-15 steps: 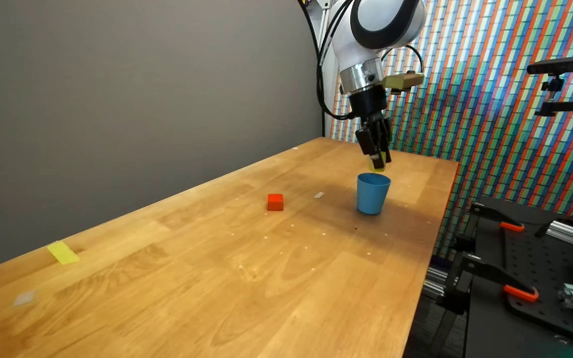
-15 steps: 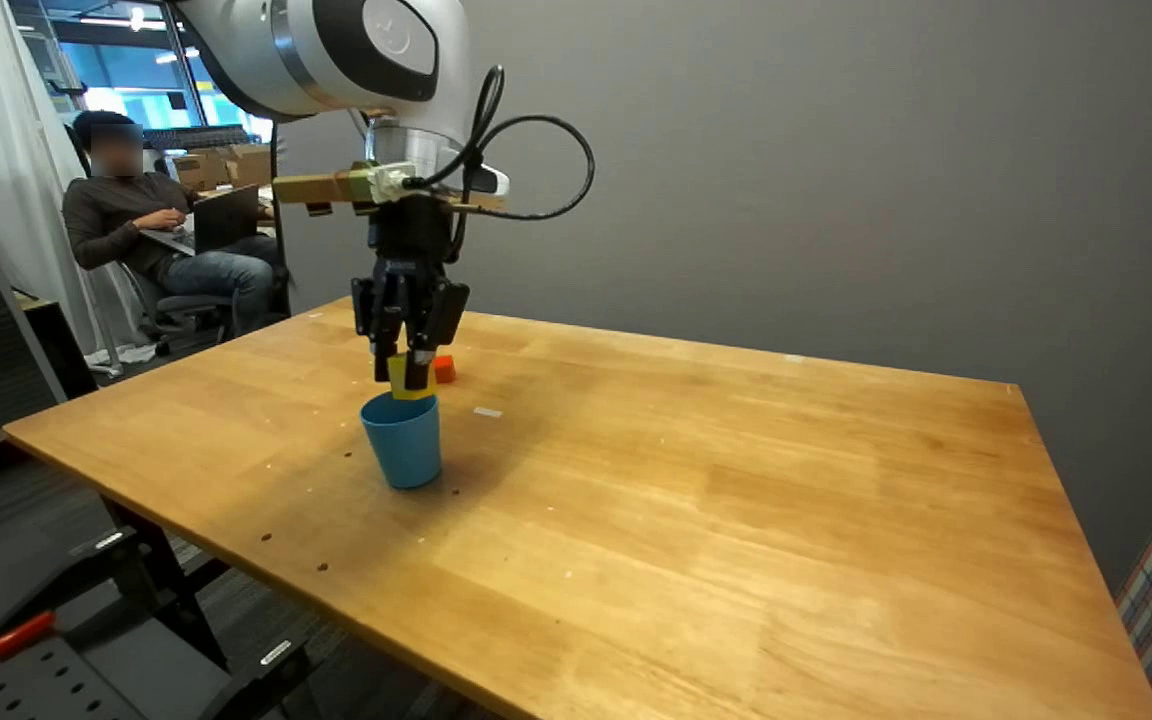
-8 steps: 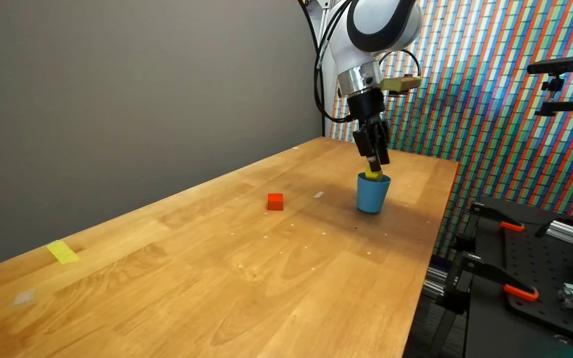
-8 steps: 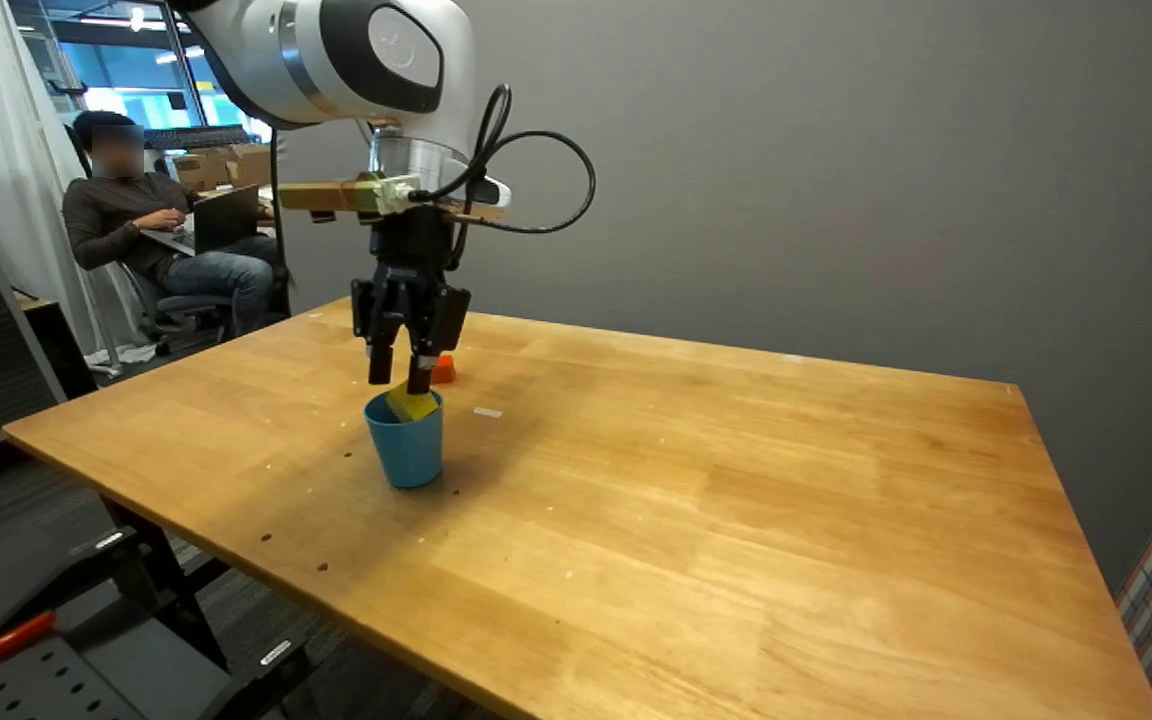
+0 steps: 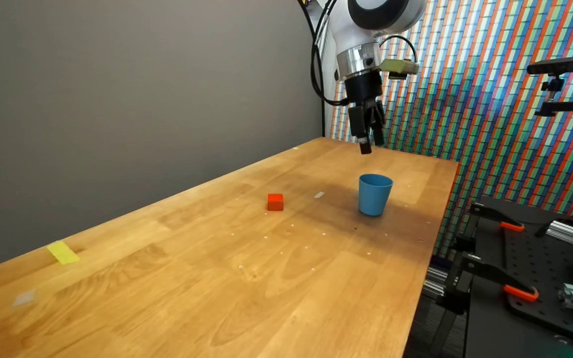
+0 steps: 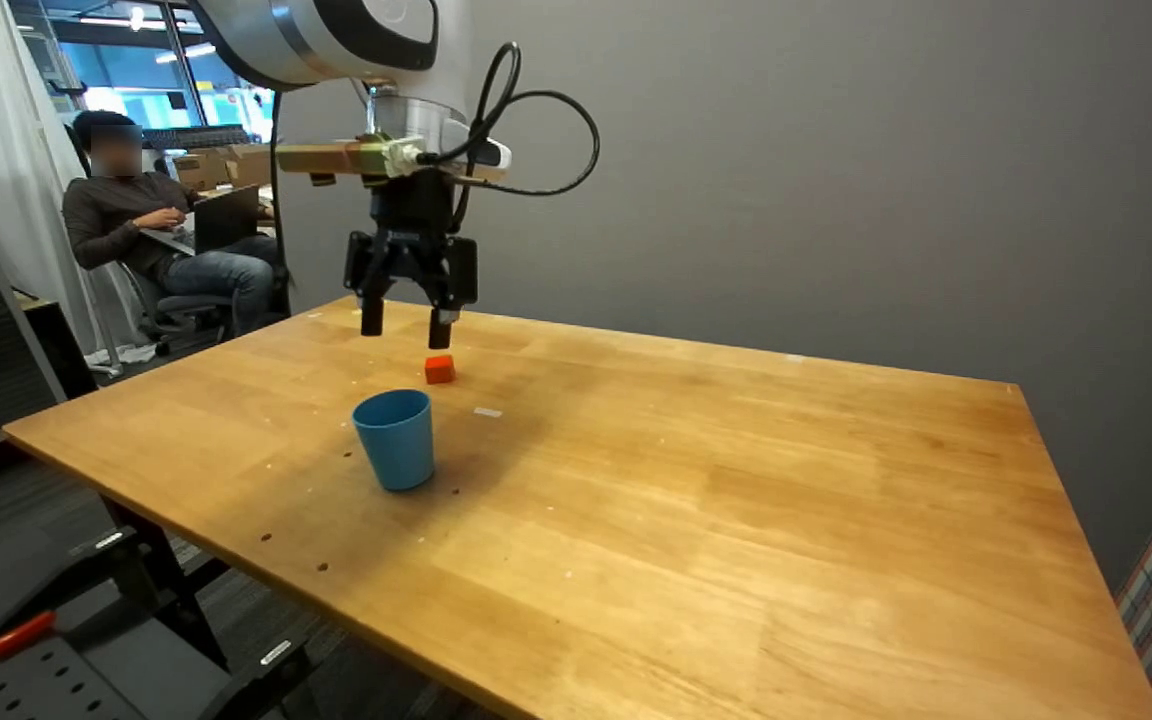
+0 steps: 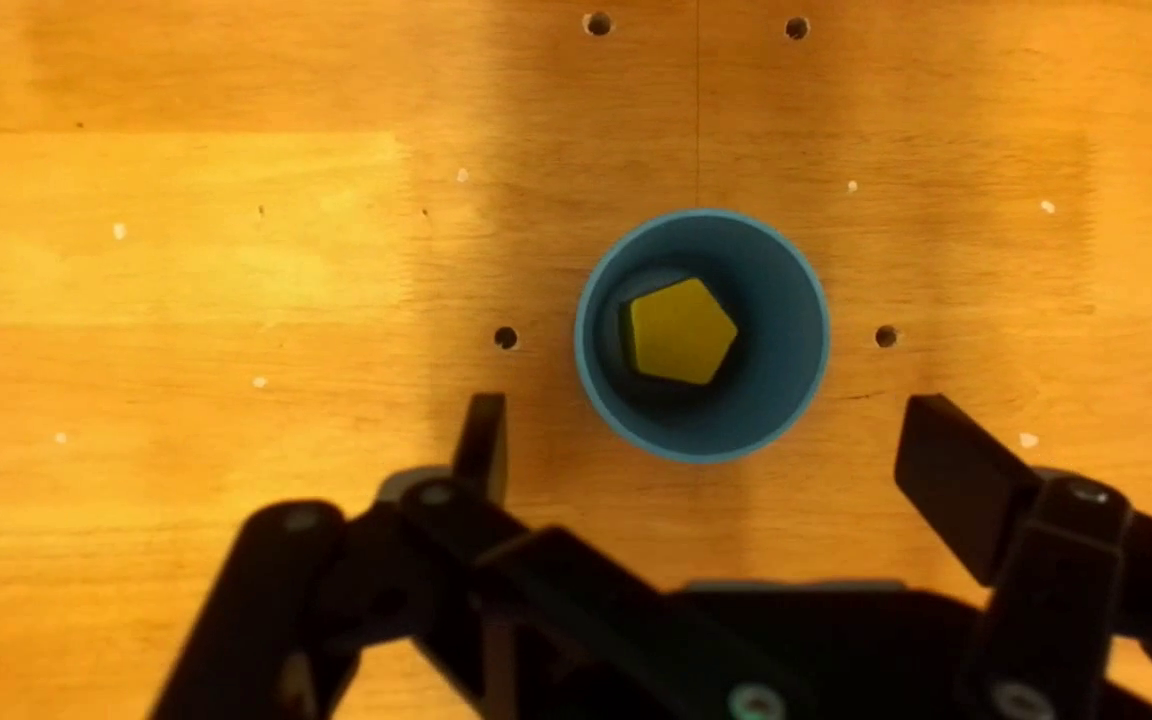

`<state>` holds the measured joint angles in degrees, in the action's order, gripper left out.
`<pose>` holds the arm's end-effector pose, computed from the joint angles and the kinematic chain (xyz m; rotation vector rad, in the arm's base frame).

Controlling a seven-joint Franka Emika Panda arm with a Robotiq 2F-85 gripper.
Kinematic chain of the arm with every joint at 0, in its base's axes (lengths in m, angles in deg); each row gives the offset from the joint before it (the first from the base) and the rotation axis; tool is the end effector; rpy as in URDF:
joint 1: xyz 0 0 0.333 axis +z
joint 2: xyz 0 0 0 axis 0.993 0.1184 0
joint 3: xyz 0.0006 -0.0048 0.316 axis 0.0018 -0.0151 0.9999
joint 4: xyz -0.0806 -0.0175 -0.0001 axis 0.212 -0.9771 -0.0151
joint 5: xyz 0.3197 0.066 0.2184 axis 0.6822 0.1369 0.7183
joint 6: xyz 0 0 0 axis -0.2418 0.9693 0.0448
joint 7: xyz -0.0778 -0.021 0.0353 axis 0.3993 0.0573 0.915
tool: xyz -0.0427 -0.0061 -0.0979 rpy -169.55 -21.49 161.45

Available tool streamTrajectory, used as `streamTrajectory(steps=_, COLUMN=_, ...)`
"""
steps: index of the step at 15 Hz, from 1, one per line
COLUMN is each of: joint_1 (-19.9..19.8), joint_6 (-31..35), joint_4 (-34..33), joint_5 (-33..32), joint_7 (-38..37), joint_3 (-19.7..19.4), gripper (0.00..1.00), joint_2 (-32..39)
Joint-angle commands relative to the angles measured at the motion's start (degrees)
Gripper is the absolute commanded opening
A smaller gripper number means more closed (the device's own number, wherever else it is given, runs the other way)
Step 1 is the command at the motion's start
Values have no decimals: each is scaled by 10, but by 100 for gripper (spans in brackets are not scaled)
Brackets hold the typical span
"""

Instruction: Take the yellow block and put it in the cup

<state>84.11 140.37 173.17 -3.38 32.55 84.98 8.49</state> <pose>0.4993 0.0108 0.2700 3.0891 0.0909 -0.4997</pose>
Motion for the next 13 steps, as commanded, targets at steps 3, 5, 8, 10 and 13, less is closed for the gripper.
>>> streamTrajectory(steps=3, joint_1=-5, joint_6=-38, joint_4=20, joint_5=42, joint_7=69, joint_3=2, gripper=100, joint_2=-129)
streamTrajectory(steps=5, joint_1=-1, joint_6=-33, joint_4=26, joint_5=36, joint_7=77, joint_3=1, gripper=100, joint_2=-166)
streamTrajectory(steps=8, joint_1=4, joint_6=-33, joint_4=27, joint_5=29, joint_7=82, joint_3=0, gripper=100, joint_2=-212)
streamTrajectory(steps=10, joint_1=4, joint_6=-32, joint_4=12, joint_5=23, joint_7=67, joint_3=0, gripper=100, joint_2=-186)
streamTrajectory(steps=13, joint_1=4, joint_6=-35, joint_4=14, joint_5=23, joint_7=67, joint_3=0, gripper=100, joint_2=-192)
